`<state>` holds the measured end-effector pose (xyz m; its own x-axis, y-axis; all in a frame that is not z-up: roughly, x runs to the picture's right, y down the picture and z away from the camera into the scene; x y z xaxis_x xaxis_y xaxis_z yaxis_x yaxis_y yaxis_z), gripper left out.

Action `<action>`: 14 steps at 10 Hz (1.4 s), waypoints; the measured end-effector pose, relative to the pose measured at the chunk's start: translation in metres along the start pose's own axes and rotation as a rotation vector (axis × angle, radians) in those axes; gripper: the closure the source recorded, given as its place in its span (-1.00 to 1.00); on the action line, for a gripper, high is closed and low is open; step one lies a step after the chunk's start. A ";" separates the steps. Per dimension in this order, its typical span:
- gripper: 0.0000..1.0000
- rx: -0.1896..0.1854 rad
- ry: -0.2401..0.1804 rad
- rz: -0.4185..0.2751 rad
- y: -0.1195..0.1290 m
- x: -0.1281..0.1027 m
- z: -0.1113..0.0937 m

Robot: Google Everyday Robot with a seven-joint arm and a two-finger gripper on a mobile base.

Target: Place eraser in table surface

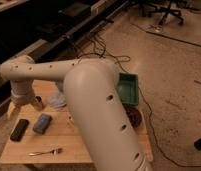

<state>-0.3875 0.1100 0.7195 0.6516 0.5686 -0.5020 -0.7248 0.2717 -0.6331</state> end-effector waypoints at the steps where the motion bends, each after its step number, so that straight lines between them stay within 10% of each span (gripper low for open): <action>1: -0.60 -0.005 -0.003 -0.010 0.005 -0.007 0.002; 14: -0.60 -0.005 -0.005 -0.015 0.004 -0.013 0.005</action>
<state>-0.3999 0.1075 0.7262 0.6612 0.5683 -0.4898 -0.7140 0.2764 -0.6433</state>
